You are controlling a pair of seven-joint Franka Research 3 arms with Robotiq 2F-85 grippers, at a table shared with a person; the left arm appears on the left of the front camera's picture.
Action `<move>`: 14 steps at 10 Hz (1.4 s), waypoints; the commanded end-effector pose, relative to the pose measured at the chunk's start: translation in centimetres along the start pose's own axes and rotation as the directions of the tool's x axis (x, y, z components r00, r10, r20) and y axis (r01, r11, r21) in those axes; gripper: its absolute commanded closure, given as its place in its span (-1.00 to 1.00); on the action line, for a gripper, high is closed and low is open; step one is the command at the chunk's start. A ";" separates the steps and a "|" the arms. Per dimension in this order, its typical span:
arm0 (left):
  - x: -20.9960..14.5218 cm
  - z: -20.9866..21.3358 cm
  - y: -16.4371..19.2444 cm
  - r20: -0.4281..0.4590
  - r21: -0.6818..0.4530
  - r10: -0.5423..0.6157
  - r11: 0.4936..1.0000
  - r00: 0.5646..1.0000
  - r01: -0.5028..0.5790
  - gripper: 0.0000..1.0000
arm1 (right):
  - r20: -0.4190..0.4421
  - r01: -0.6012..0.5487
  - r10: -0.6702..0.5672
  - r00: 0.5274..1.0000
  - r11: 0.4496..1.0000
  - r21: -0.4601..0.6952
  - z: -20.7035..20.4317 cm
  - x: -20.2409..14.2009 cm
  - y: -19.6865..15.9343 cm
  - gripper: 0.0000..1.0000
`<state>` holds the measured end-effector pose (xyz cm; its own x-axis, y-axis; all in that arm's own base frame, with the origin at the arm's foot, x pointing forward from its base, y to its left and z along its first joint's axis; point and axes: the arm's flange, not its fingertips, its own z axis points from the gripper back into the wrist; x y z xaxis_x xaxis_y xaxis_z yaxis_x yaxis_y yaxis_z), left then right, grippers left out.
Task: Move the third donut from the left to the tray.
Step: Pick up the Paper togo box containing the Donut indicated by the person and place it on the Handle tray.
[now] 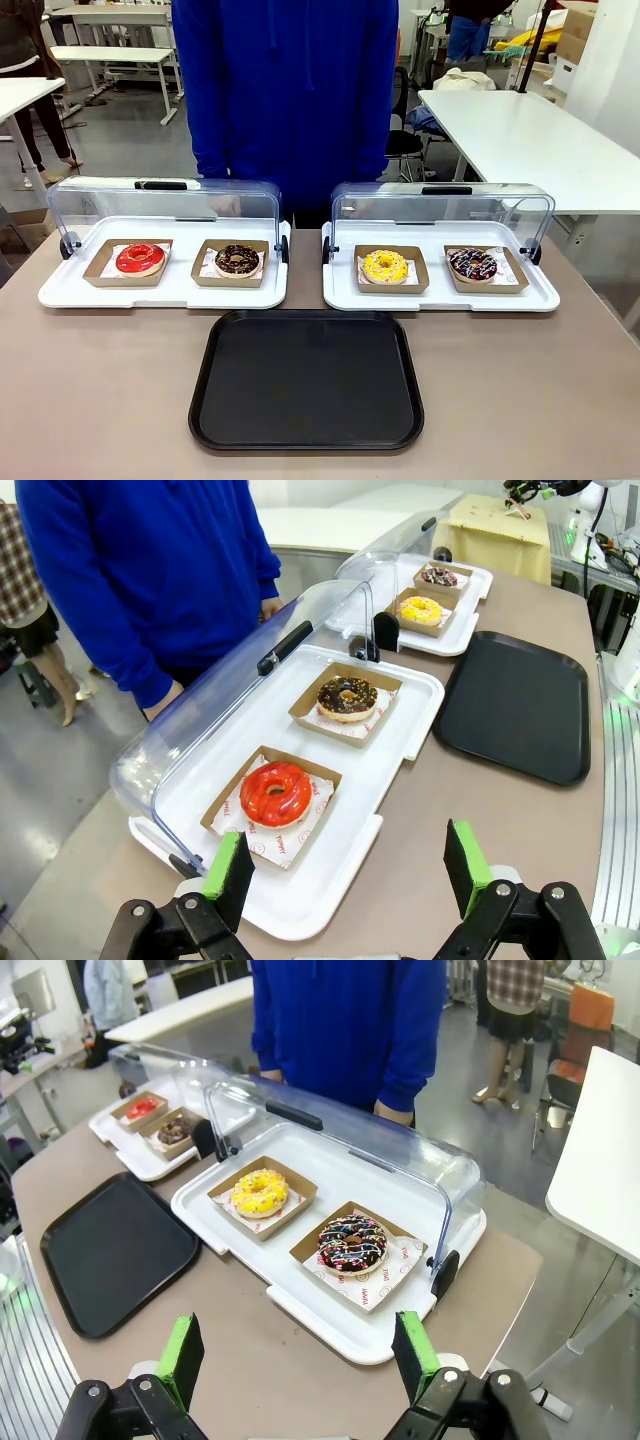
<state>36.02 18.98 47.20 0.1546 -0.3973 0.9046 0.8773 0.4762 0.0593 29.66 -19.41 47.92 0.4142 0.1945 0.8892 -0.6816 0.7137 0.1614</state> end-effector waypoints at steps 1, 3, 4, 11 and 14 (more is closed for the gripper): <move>0.0 0.1 -0.1 0.003 -0.006 -0.004 1.000 1.000 0.004 -1.00 | 0.031 -0.027 0.027 0.999 1.000 0.000 -0.1 0.2 -0.4 -1.00; 0.0 0.1 -0.1 0.003 -0.006 -0.004 1.000 1.000 0.004 -1.00 | 0.031 -0.027 0.027 0.999 1.000 0.000 -0.1 0.2 -0.4 -1.00; 0.0 0.1 -0.1 0.003 -0.006 -0.004 1.000 1.000 0.004 -1.00 | 0.031 -0.027 0.027 0.999 1.000 0.000 -0.1 0.2 -0.4 -1.00; 0.0 0.1 -0.1 0.003 -0.006 -0.004 1.000 1.000 0.004 -1.00 | 0.031 -0.027 0.027 0.999 1.000 0.000 -0.1 0.2 -0.4 -1.00; 0.0 0.1 -0.1 0.003 -0.006 -0.004 1.000 1.000 0.004 -1.00 | 0.031 -0.027 0.027 0.999 1.000 0.000 -0.1 0.2 -0.4 -1.00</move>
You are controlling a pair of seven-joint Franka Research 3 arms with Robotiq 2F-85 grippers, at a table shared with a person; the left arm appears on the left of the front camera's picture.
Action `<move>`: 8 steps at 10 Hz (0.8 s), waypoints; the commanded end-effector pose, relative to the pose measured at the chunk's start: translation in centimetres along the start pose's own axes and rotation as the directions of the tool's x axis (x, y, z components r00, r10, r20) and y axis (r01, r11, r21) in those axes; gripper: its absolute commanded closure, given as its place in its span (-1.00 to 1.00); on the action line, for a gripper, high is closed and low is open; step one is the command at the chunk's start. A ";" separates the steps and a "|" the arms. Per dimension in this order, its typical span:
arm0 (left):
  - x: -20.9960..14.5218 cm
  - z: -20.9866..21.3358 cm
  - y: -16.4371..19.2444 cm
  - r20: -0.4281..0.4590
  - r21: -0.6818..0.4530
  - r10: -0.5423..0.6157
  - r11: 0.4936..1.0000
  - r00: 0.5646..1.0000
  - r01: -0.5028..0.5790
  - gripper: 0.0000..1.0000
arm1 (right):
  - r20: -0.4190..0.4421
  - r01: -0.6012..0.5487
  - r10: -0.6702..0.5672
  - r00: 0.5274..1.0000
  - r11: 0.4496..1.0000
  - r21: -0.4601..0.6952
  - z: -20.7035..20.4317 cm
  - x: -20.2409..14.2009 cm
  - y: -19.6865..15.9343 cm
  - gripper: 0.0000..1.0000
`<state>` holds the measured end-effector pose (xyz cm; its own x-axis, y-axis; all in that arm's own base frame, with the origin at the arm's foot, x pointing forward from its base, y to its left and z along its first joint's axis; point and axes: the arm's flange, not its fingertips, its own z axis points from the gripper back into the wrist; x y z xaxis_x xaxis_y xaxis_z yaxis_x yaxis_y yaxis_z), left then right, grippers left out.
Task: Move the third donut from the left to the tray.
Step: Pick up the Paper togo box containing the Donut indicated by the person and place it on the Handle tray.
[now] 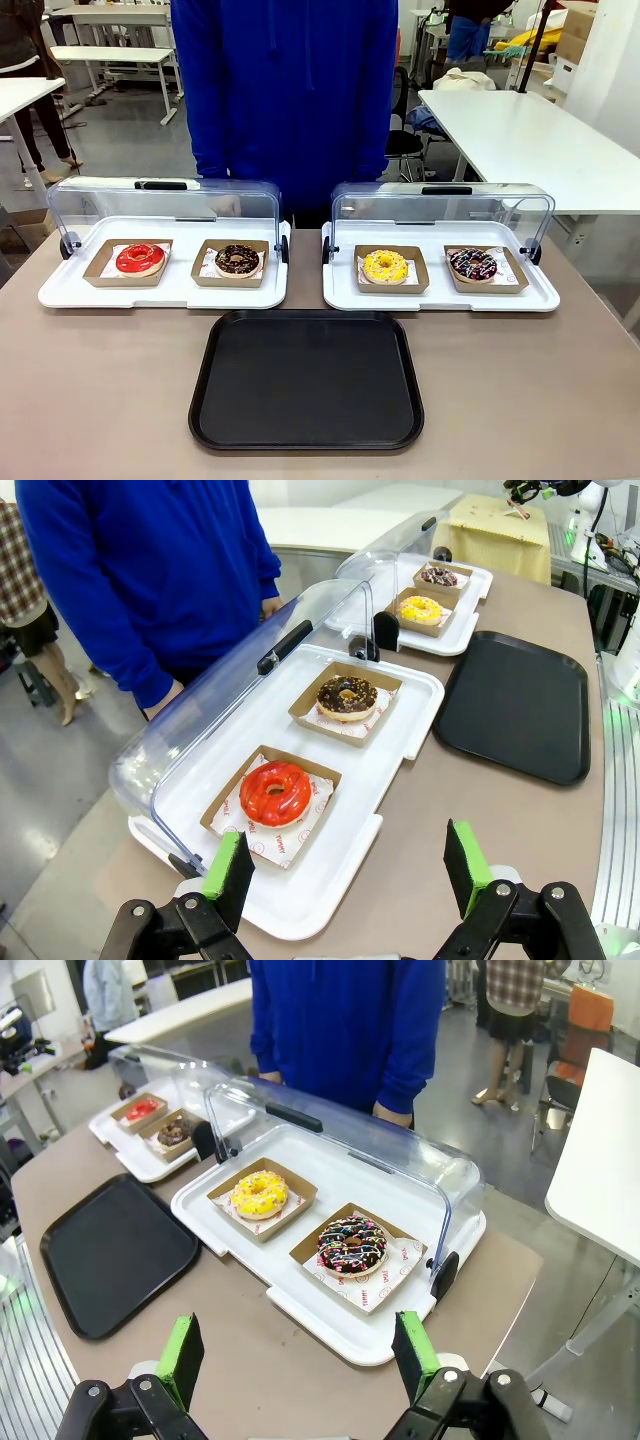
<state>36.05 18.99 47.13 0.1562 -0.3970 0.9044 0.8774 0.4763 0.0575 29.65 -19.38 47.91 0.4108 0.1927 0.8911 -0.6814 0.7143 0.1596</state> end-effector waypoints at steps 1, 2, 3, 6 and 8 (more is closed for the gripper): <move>0.1 0.1 -0.1 0.003 -0.006 -0.006 1.000 1.000 0.006 -1.00 | 0.026 -0.026 0.026 0.999 1.000 0.001 0.0 0.2 -0.4 -1.00; 0.1 0.1 -0.1 0.003 -0.006 -0.006 1.000 1.000 0.006 -1.00 | 0.026 -0.026 0.026 0.999 1.000 0.001 0.0 0.2 -0.4 -1.00; 0.1 0.1 -0.1 0.003 -0.006 -0.006 1.000 1.000 0.006 -1.00 | 0.026 -0.026 0.026 0.999 1.000 0.001 0.0 0.2 -0.4 -1.00; 0.1 0.1 -0.1 0.003 -0.006 -0.006 1.000 1.000 0.006 -1.00 | 0.026 -0.026 0.026 0.999 1.000 0.001 0.0 0.2 -0.4 -1.00; 0.1 0.1 -0.1 0.003 -0.006 -0.006 1.000 1.000 0.006 -1.00 | 0.026 -0.026 0.026 0.999 1.000 0.001 0.0 0.2 -0.4 -1.00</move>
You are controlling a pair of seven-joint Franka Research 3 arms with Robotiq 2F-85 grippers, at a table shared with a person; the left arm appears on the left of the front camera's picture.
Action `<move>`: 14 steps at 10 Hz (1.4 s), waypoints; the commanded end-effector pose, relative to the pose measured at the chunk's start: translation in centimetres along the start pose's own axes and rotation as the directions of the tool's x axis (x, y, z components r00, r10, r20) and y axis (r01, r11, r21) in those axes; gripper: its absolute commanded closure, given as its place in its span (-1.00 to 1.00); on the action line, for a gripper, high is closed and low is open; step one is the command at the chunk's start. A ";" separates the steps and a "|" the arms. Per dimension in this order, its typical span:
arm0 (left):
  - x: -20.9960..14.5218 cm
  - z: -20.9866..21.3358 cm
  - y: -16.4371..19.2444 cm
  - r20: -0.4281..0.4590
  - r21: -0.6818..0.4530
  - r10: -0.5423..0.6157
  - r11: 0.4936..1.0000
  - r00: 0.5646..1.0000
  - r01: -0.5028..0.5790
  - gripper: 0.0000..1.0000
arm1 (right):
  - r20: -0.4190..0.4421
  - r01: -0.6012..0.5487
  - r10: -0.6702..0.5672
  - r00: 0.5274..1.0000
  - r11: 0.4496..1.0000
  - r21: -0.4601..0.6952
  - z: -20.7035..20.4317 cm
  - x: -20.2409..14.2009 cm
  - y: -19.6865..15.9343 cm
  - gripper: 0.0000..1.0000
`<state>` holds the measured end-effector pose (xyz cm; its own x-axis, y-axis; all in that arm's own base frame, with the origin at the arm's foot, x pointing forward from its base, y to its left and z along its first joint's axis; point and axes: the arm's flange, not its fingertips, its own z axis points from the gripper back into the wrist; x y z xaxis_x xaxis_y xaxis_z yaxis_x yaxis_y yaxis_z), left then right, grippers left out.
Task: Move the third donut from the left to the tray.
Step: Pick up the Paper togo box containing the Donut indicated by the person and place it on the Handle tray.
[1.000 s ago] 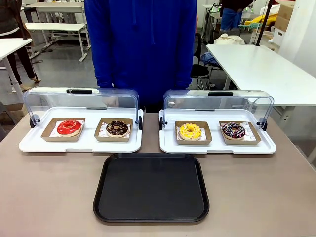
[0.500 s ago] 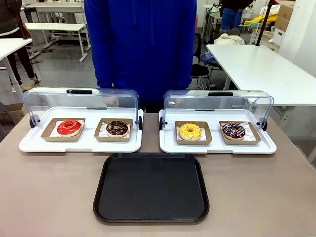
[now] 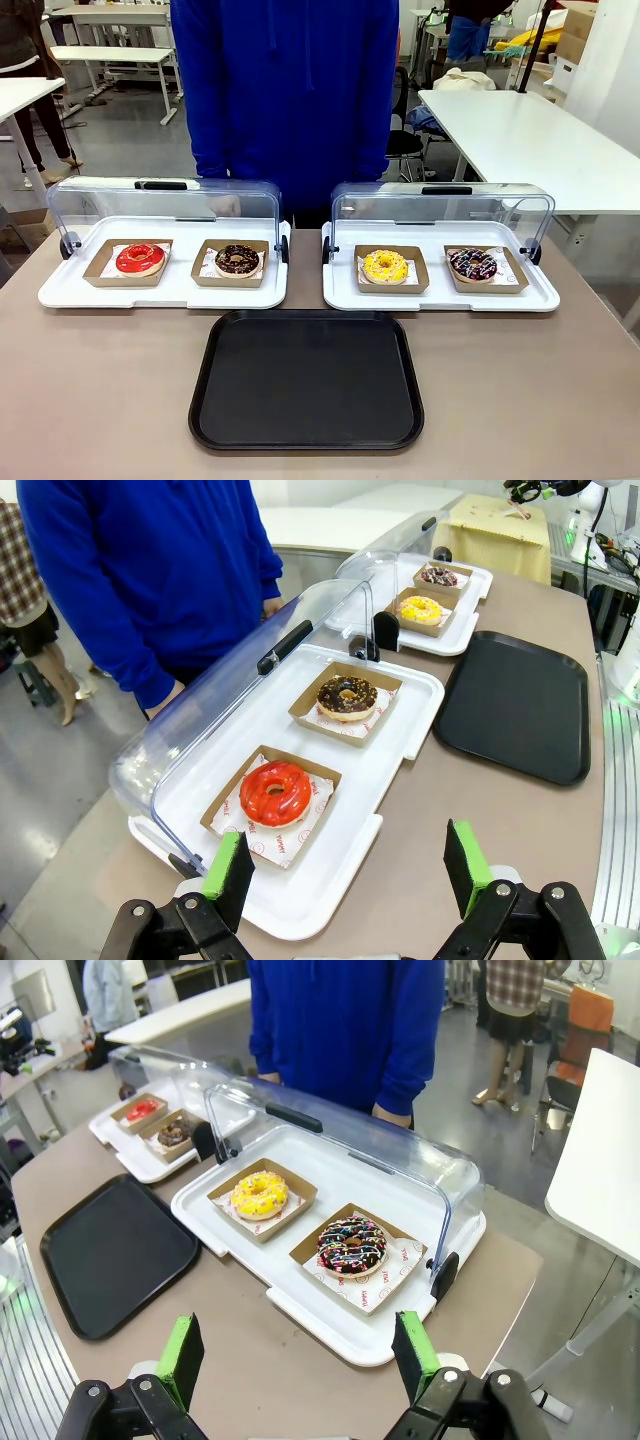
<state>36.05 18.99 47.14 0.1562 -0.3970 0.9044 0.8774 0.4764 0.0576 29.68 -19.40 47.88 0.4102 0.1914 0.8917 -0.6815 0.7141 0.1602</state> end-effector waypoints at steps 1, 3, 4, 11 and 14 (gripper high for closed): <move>0.1 0.1 -0.1 0.003 -0.006 -0.006 1.000 1.000 0.006 -1.00 | 0.025 -0.026 0.026 0.999 1.000 0.001 0.0 0.3 -0.4 -1.00; 0.1 0.1 -0.1 0.003 -0.006 -0.006 1.000 1.000 0.006 -1.00 | 0.025 -0.026 0.026 0.999 1.000 0.001 0.0 0.3 -0.4 -1.00; 0.1 0.1 -0.1 0.003 -0.006 -0.006 1.000 1.000 0.006 -1.00 | 0.025 -0.026 0.026 0.999 1.000 0.001 0.0 0.3 -0.4 -1.00; 0.1 0.1 -0.1 0.003 -0.006 -0.006 1.000 1.000 0.006 -1.00 | 0.025 -0.026 0.026 0.999 1.000 0.001 0.0 0.3 -0.4 -1.00; 0.1 0.1 -0.1 0.003 -0.006 -0.006 1.000 1.000 0.006 -1.00 | 0.025 -0.026 0.026 0.999 1.000 0.001 0.0 0.3 -0.4 -1.00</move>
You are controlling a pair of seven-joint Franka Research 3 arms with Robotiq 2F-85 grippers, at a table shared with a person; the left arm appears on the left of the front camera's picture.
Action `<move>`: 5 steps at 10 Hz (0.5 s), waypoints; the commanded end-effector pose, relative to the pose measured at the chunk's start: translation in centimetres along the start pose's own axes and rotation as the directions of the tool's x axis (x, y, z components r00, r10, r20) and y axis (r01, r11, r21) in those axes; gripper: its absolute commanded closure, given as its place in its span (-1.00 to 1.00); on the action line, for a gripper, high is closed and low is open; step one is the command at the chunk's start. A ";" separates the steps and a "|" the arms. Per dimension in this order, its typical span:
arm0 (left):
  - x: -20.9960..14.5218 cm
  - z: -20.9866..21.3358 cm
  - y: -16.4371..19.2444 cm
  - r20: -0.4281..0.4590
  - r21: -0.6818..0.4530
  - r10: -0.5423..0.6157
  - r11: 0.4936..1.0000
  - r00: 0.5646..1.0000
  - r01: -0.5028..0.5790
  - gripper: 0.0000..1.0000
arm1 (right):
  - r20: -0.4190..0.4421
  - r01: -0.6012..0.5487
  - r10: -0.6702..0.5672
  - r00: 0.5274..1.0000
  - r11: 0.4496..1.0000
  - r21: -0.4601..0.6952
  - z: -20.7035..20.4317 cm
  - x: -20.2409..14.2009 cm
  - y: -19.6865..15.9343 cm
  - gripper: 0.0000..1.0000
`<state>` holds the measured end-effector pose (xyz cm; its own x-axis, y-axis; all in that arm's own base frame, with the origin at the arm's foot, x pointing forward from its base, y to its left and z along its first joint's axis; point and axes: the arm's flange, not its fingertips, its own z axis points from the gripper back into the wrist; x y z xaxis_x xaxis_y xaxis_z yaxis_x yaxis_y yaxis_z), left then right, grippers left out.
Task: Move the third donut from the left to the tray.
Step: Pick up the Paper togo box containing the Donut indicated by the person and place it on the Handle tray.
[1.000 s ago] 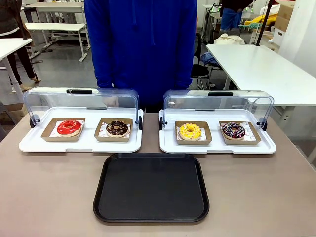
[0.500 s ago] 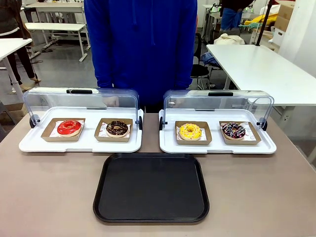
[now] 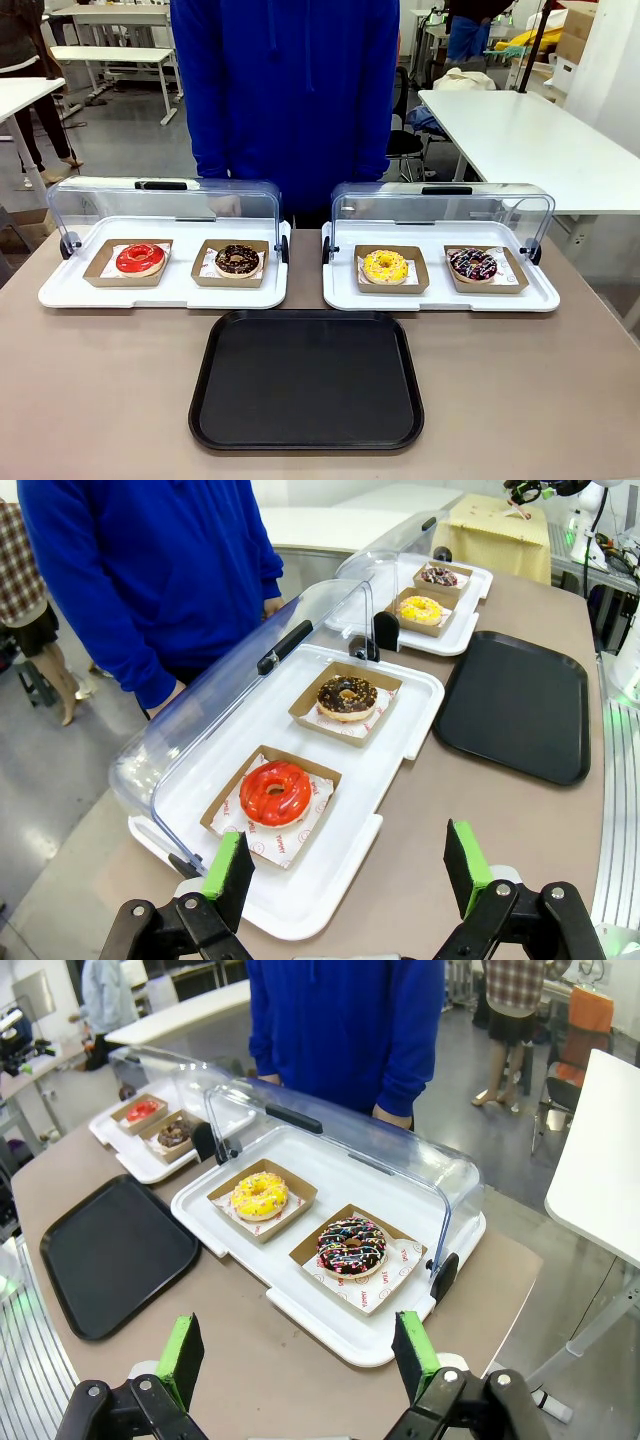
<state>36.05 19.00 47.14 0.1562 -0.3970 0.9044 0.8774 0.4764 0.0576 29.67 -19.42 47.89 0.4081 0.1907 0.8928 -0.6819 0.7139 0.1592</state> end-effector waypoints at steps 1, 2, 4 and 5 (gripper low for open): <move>0.1 0.1 -0.1 0.003 -0.006 -0.006 1.000 1.000 0.006 -1.00 | 0.023 -0.025 0.025 0.999 1.000 0.001 0.0 0.3 -0.4 -1.00; 0.1 0.1 -0.1 0.003 -0.006 -0.006 1.000 1.000 0.006 -1.00 | 0.023 -0.025 0.025 0.999 1.000 0.001 0.0 0.3 -0.4 -1.00; 0.1 0.1 -0.1 0.003 -0.006 -0.006 1.000 1.000 0.006 -1.00 | 0.023 -0.025 0.025 0.999 1.000 0.001 0.0 0.3 -0.4 -1.00; 0.1 0.1 -0.1 0.003 -0.006 -0.006 1.000 1.000 0.006 -1.00 | 0.023 -0.025 0.025 0.999 1.000 0.001 0.0 0.3 -0.4 -1.00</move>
<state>36.05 19.00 47.14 0.1562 -0.3970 0.9044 0.8774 0.4764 0.0576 29.66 -19.44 47.89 0.4079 0.1909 0.8929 -0.6818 0.7141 0.1588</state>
